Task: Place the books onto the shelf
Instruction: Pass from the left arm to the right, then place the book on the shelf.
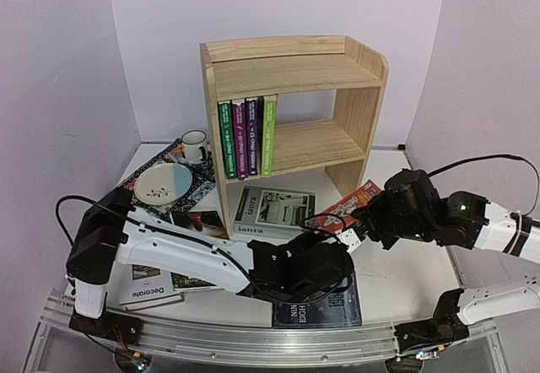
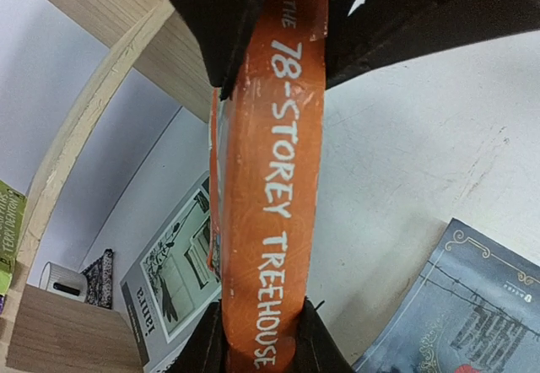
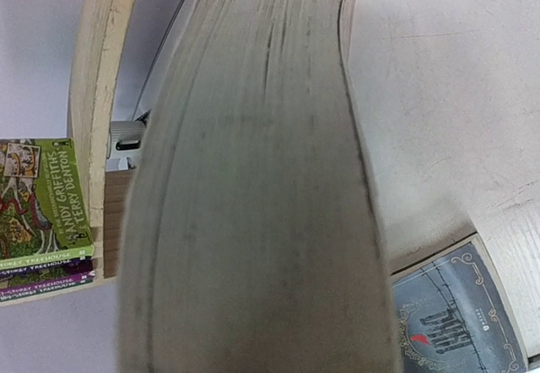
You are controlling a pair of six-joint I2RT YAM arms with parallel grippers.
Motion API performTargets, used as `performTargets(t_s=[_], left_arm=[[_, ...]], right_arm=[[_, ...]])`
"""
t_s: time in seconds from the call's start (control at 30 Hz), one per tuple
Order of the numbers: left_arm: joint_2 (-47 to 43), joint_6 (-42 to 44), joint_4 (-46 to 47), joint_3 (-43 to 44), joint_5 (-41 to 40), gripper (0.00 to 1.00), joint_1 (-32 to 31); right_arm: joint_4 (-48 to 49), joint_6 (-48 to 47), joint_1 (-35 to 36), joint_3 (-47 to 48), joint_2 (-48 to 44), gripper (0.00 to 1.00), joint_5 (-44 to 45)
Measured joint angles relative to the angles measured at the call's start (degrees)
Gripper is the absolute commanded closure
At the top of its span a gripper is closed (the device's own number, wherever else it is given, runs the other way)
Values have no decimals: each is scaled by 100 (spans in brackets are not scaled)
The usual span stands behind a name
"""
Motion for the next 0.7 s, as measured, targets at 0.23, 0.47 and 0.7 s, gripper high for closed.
performTargets(t_s=[0.23,0.47,0.7], left_arm=[[-875,-252,752,-614,404,32,-27],[-1887,-645,1284,-1188,932,21,-24],[-2550,-1347,1285,-2180,2014,20,284]], right_arm=[[-255,-266,-27,-12,-5,100,96],[-479,-1228,-35,-27,-141,100,145],[-571,-3939,-63,679,385,100,-1295]])
